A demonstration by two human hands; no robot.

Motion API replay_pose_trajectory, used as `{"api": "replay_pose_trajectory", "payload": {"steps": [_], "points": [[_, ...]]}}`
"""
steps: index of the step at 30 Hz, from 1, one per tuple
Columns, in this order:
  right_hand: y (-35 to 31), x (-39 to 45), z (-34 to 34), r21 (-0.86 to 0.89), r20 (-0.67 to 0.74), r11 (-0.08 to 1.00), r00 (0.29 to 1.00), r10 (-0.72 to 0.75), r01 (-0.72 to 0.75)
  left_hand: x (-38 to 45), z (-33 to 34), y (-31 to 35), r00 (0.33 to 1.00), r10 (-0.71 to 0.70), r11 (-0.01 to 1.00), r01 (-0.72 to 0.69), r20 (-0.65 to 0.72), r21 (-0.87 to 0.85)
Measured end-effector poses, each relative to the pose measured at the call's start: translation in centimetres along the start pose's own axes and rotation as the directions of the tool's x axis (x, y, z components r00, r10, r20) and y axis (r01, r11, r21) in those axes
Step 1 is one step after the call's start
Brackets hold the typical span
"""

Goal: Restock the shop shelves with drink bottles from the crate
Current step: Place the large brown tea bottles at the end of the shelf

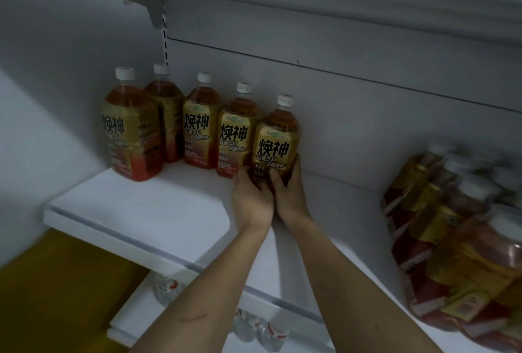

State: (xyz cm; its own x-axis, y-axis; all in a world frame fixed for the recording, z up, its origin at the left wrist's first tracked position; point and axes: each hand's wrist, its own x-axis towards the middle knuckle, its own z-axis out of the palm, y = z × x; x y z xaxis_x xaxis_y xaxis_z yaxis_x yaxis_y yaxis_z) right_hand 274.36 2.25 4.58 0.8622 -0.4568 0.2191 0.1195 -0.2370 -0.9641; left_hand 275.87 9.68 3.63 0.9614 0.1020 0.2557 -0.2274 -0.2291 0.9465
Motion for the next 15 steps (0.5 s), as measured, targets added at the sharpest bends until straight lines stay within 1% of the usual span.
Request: {"api": "replay_pose_trajectory", "payload": {"steps": [4, 8, 10, 12, 14, 15], "points": [[0.2, -1.4, -0.7, -0.041, -0.003, 0.996, 0.997, 0.079, -0.079, -0.1, -0.3, 0.0, 1.0, 0.005, 1.0, -0.005, 0.014, 0.018], [-0.7, -4.6, -1.7, -0.065, 0.031, 0.986, 0.987, 0.155, -0.152, -0.4, -1.1, 0.0, 0.995, 0.028, 0.998, -0.033, 0.097, 0.058], [-1.4, -6.5, -2.6, -0.127, 0.079, 0.98, 0.983, 0.165, -0.155, -0.6, -1.6, 0.1, 0.986, 0.034, 0.992, -0.053, 0.161, 0.114], [-2.2, -8.4, -3.9, -0.225, 0.117, 0.962, 0.976, 0.186, -0.156, -1.4, -2.4, 0.4, 0.977, 0.02, 0.987, -0.053, 0.213, 0.151], [-2.6, -10.3, -5.4, -0.326, 0.142, 0.937, 0.974, 0.178, -0.124, -3.0, -3.2, 0.8, 0.97, 0.006, 0.977, -0.057, 0.243, 0.206], [-2.7, -11.4, -6.1, -0.387, 0.161, 0.917, 0.972, 0.171, -0.097, -3.9, -3.6, 0.9, 0.966, 0.011, 0.962, -0.081, 0.26, 0.262]]}}
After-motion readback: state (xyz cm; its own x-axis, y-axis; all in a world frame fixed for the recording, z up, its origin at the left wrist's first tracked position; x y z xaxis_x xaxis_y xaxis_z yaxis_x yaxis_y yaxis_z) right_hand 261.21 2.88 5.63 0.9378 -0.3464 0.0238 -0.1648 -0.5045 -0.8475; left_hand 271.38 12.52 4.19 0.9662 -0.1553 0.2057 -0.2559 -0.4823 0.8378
